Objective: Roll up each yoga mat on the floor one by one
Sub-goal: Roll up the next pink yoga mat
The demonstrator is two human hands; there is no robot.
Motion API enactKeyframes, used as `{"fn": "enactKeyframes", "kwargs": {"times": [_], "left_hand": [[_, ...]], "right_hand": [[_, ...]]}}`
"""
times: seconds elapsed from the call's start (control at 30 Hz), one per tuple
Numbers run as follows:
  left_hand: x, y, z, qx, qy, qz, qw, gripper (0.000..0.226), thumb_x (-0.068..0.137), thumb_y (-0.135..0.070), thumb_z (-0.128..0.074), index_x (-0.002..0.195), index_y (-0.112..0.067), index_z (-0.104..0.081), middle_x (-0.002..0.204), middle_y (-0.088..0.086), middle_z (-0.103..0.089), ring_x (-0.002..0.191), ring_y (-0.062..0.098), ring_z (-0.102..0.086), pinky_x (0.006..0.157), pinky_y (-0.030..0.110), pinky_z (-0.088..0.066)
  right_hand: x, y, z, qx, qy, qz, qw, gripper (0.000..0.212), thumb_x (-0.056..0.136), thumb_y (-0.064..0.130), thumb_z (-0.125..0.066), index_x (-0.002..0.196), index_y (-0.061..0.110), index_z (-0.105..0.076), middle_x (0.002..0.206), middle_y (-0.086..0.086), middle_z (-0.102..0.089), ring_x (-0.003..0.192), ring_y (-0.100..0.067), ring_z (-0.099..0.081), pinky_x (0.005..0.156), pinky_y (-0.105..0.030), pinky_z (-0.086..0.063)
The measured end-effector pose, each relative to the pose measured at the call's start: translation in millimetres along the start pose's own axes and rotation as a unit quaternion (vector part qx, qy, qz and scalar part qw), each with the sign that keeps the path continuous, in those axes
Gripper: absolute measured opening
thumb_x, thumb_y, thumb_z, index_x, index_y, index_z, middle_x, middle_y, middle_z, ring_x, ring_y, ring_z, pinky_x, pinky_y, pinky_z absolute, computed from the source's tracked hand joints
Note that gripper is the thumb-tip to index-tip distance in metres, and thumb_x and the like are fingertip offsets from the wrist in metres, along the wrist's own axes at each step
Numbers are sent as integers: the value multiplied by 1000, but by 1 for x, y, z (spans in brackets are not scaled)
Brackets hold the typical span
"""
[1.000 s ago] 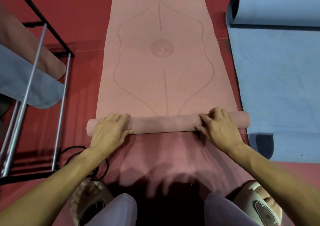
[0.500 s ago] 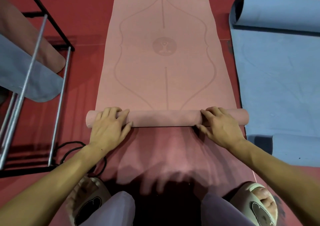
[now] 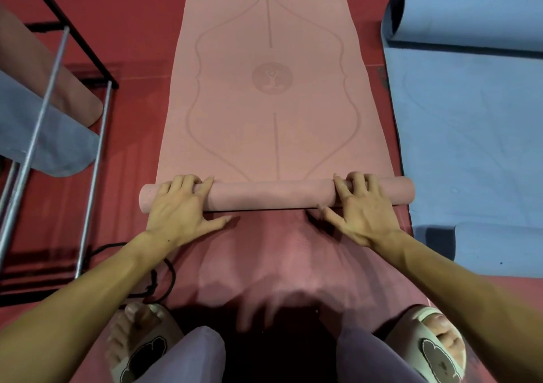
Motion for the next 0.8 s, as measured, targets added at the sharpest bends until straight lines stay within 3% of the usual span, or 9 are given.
{"fn": "enactKeyframes", "kwargs": {"times": [0.13, 0.23, 0.3, 0.43, 0.57, 0.8], "left_hand": [[7, 2, -5, 11, 24, -18, 999, 92, 74, -60, -86, 149, -19, -54, 122, 10, -58, 107, 33, -57, 81, 49, -54], [11, 3, -3, 19, 23, -27, 999, 85, 67, -50, -94, 139, -17, -64, 110, 10, -61, 87, 33, -62, 55, 37, -46], [12, 2, -1, 16, 14, -42, 999, 80, 65, -50, -95, 132, -16, -67, 101, 7, -63, 80, 32, -65, 50, 34, -45], [17, 14, 6, -49, 18, -24, 998, 63, 72, -57, -88, 120, -23, -64, 107, -5, -70, 96, 24, -70, 60, 32, -40], [22, 18, 3, -64, 81, -28, 994, 65, 74, -72, -79, 124, -34, -63, 116, -14, -70, 104, 20, -68, 72, 36, -51], [5, 15, -13, -51, 208, -59, 975, 80, 70, -87, -67, 140, -49, -56, 123, -18, -72, 116, 15, -66, 82, 32, -49]], "right_hand": [[8, -5, -9, -16, 26, 19, 999, 92, 87, 80, -56, 150, 14, -49, 128, -13, -51, 111, -35, -49, 95, -49, -48], [14, -12, -10, 0, 28, 40, 999, 71, 90, 53, -73, 149, 20, -53, 127, -10, -53, 108, -32, -53, 92, -46, -50], [16, -14, -9, 12, 28, 43, 999, 64, 91, 48, -73, 146, 22, -55, 124, -8, -56, 105, -30, -54, 90, -45, -52], [20, -17, -8, 46, 41, 27, 998, 58, 91, 43, -74, 140, 18, -57, 120, -7, -60, 104, -32, -58, 88, -46, -53], [14, -23, -12, 85, 48, 16, 995, 46, 89, 37, -78, 121, 9, -60, 110, -10, -64, 98, -35, -61, 89, -45, -46], [-10, -28, -27, 128, 170, 27, 977, 44, 98, 38, -68, 133, 13, -57, 122, -9, -63, 105, -32, -59, 95, -43, -45]]}}
Point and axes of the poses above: each hand's wrist, its own x-axis towards the middle knuckle, its own z-axis out of the back of the hand, y = z × x, the point moved 9 cm from there along x, towards the middle knuckle
